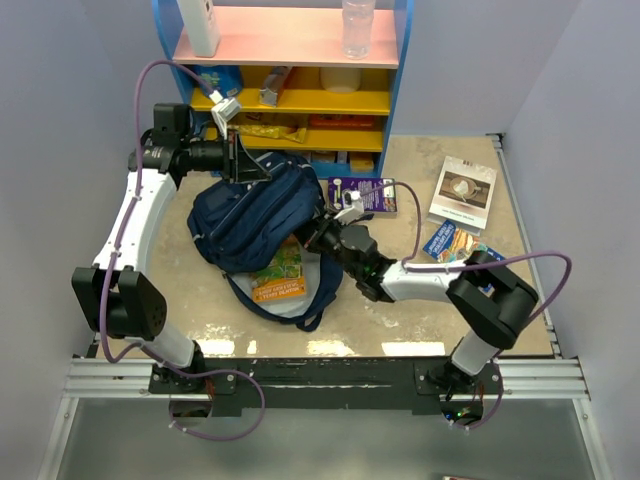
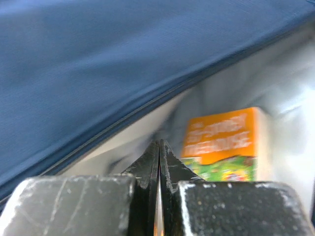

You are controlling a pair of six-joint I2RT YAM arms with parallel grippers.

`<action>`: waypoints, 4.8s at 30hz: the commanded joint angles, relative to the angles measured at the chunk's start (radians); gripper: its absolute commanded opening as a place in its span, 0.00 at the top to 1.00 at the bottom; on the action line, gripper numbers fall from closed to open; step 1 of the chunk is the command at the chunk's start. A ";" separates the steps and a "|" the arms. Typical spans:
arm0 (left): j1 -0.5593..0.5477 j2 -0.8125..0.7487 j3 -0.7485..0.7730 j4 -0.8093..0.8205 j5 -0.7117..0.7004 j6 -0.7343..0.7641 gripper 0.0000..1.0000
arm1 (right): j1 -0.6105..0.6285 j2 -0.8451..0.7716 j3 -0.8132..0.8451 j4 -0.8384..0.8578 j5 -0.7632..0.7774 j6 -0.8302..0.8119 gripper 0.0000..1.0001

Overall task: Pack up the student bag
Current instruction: Place the book in the student bag, then pick up the book from the center of the board, then place the book in the student bag.

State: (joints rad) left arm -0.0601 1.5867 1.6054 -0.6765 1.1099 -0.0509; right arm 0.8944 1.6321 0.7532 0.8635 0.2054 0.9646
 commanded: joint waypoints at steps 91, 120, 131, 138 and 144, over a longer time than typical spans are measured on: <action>0.060 -0.085 -0.033 -0.083 -0.001 0.258 1.00 | -0.466 -0.630 0.071 -0.820 -0.163 0.146 1.00; 0.060 -0.139 -0.059 0.009 0.034 0.112 1.00 | -0.058 -0.163 0.221 -0.692 -0.301 0.148 1.00; 0.060 -0.145 -0.038 -0.060 0.045 0.161 1.00 | -0.052 0.155 0.547 -0.958 -0.242 -0.079 0.31; 0.060 -0.136 -0.056 -0.074 0.044 0.183 1.00 | -0.052 0.008 0.465 -1.012 -0.216 -0.124 0.28; 0.060 -0.137 -0.042 -0.067 0.048 0.178 1.00 | -0.141 -0.213 0.397 -1.205 0.041 -0.138 0.28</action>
State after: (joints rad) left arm -0.0044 1.5112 1.5234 -0.7879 1.0534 0.1356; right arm 0.8368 1.5993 1.1915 -0.2180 0.0616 0.8574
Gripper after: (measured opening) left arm 0.047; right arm 0.686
